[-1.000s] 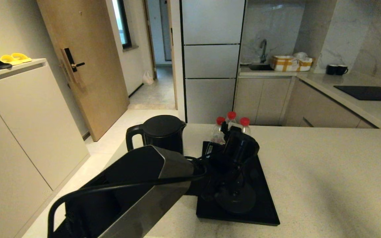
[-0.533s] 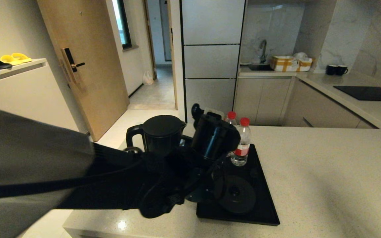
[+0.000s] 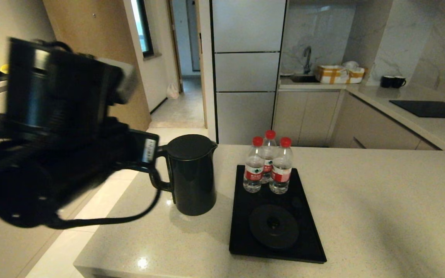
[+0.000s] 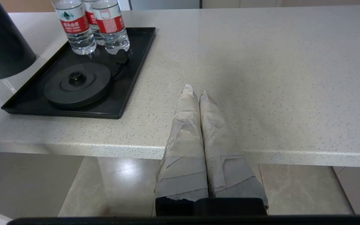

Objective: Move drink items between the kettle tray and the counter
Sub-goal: Return the kettle to its original position

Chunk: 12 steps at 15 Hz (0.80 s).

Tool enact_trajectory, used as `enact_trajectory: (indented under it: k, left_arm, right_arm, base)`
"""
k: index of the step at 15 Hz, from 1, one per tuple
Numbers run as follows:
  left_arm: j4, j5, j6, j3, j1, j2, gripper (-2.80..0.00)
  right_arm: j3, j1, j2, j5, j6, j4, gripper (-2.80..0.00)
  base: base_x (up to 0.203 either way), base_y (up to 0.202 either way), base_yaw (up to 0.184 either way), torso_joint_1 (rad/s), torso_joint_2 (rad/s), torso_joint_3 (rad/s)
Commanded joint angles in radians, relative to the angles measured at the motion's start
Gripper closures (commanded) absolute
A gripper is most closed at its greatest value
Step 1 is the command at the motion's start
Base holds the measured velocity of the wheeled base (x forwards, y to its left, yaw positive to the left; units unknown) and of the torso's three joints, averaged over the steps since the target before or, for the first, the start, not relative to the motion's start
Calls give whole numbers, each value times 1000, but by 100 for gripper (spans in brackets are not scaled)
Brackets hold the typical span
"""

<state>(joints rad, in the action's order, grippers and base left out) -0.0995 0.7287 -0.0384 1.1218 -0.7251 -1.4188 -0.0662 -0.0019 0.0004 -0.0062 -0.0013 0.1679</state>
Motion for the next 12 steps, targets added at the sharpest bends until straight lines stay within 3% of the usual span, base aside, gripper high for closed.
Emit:
enact_trajectory:
  k: [1, 5, 8, 10, 12]
  left_arm:
    - [-207, 4, 8, 19, 124, 224, 0]
    - [-617, -5, 19, 139, 358, 540, 0]
    - [-796, -57, 20, 192, 416, 702, 0]
    - [-925, -156, 19, 237, 441, 839, 0]
    - [-1130, -366, -12, 293, 562, 925, 0]
  right_arm:
    - [0, 0, 0, 0, 0, 1, 0]
    - [0, 0, 0, 0, 1, 1, 0]
    - [0, 0, 0, 0, 0, 1, 0]
    - [0, 0, 0, 0, 0, 1, 0]
    - [0, 0, 0, 0, 0, 1, 0]
  base:
    - [0, 0, 0, 0, 0, 0]
    - [0, 0, 0, 0, 0, 0]
    - [0, 0, 0, 0, 0, 0]
    - [0, 0, 0, 0, 0, 0]
    - [0, 0, 0, 0, 0, 0]
